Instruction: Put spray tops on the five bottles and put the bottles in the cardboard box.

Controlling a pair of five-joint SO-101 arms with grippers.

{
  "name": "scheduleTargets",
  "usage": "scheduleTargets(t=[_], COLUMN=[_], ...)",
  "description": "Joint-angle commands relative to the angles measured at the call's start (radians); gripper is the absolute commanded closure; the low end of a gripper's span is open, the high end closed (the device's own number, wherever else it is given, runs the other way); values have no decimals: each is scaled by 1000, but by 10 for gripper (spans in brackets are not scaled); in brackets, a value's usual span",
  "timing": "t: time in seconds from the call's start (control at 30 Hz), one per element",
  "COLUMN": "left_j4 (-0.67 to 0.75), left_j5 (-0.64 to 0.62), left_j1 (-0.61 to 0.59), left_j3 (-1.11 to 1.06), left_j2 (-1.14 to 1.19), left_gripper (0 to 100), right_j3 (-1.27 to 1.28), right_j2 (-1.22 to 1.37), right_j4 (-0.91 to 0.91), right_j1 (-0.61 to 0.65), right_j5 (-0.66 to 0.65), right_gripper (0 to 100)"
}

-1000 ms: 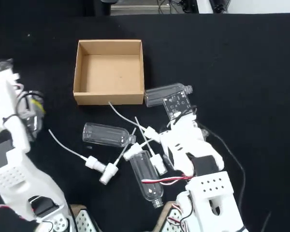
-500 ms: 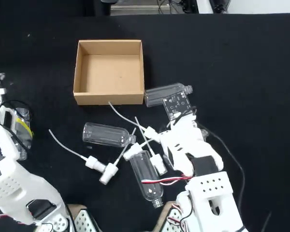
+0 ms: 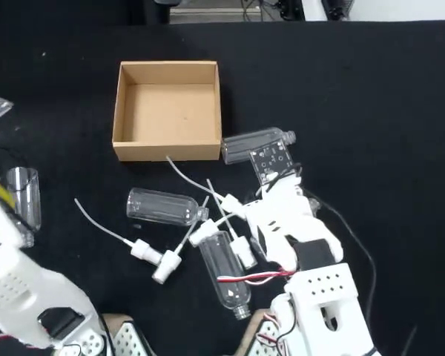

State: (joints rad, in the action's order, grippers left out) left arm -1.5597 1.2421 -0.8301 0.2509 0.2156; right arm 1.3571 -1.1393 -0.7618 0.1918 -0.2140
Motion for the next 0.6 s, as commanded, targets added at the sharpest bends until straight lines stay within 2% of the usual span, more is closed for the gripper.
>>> scheduleTargets(t=[0.0,0.07,0.27,0.4,0.47,0.57], left_j4=[9,64,359,489,511,434], left_j5=[232,281,284,192,133,35], left_j1=[-96,-134,-180,-147,-122,-65], left_j3=[91,64,-194,-328,-357,-358], left_j2=[-52,-52,-63,-64,-66,-104], left_gripper=[746,747,747,747,747,747], right_j3=[-7,-7,-7,-7,-7,-7], right_j2=[-25,-25,-25,-25,-25,-25], right_j4=[23,23,23,25,23,23], right_j1=[8,8,8,8,8,8], right_j5=[5,5,5,5,5,5], right_gripper=[754,754,754,754,754,754])
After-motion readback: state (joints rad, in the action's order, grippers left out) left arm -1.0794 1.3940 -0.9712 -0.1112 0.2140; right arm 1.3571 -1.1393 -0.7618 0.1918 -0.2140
